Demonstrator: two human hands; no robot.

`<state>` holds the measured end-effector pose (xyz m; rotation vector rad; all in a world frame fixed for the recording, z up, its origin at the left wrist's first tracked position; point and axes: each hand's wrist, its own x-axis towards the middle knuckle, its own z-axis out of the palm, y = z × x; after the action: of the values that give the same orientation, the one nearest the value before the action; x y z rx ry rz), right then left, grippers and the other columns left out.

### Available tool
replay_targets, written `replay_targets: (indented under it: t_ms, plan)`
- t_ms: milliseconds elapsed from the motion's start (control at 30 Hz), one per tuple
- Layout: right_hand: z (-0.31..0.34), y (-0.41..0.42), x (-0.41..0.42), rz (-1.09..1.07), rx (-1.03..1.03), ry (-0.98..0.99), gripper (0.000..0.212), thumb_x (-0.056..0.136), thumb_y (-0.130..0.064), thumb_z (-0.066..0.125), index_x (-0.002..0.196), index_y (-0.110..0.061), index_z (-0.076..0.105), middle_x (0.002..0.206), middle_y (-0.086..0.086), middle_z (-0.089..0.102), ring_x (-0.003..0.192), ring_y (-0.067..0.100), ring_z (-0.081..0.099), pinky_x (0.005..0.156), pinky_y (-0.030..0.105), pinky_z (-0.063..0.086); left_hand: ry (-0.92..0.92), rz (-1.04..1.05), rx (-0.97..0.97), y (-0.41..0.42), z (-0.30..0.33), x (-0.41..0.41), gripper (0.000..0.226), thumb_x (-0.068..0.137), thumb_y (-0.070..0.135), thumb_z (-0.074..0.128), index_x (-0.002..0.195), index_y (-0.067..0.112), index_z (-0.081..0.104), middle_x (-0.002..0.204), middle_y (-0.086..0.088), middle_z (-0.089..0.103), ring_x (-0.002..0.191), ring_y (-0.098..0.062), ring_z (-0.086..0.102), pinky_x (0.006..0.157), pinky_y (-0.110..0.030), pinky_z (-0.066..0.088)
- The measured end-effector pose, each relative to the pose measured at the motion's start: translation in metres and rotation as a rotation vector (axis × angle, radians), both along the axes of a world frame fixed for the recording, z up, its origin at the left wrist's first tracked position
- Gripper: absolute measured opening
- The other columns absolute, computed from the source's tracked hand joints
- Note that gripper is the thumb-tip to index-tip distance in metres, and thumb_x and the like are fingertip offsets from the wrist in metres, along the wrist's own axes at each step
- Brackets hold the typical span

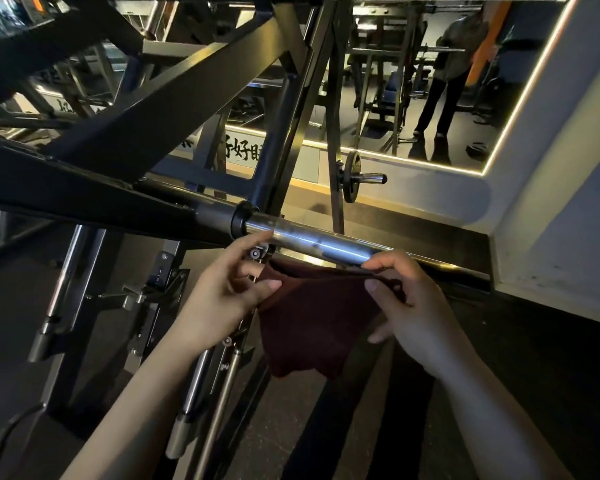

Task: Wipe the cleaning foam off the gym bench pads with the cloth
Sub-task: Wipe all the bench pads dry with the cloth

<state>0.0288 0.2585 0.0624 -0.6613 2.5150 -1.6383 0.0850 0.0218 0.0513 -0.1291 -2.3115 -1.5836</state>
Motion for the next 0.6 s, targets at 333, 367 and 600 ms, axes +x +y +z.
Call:
replay_targets:
  t_ms: [333,367,600]
  plan:
    - [0.067,-0.036,-0.041,-0.126,-0.505,0.214,0.036,0.092,0.0,0.053,0.112,-0.027,0.04,0.097,0.001,0.053,0.082,0.013,0.068,0.06,0.032,0.06,0.209,-0.046,-0.046,-0.023,0.087,-0.068,0.011,0.089,0.006,0.062,0.092,0.017,0.066,0.091,-0.005,0.064,0.088,-0.023,0.065,0.071,-0.036,0.058]
    - [0.075,-0.037,-0.05,-0.155,-0.515,0.258,0.032,0.092,-0.001,0.055,0.112,-0.022,0.042,0.095,-0.001,0.054,0.082,0.011,0.069,0.058,0.029,0.059,0.259,-0.033,-0.053,-0.023,0.094,-0.081,0.006,0.088,0.009,0.063,0.09,0.015,0.064,0.09,-0.006,0.063,0.091,-0.029,0.063,0.077,-0.045,0.057]
    - [0.057,-0.053,-0.137,-0.397,0.094,0.532,0.045,0.087,-0.007,0.065,0.129,-0.01,0.048,0.127,0.0,0.049,0.112,0.019,0.055,0.076,0.017,0.049,0.156,0.294,-0.278,-0.013,0.065,-0.175,0.026,0.09,0.013,0.062,0.113,0.024,0.056,0.108,0.0,0.062,0.103,-0.021,0.06,0.091,-0.035,0.049]
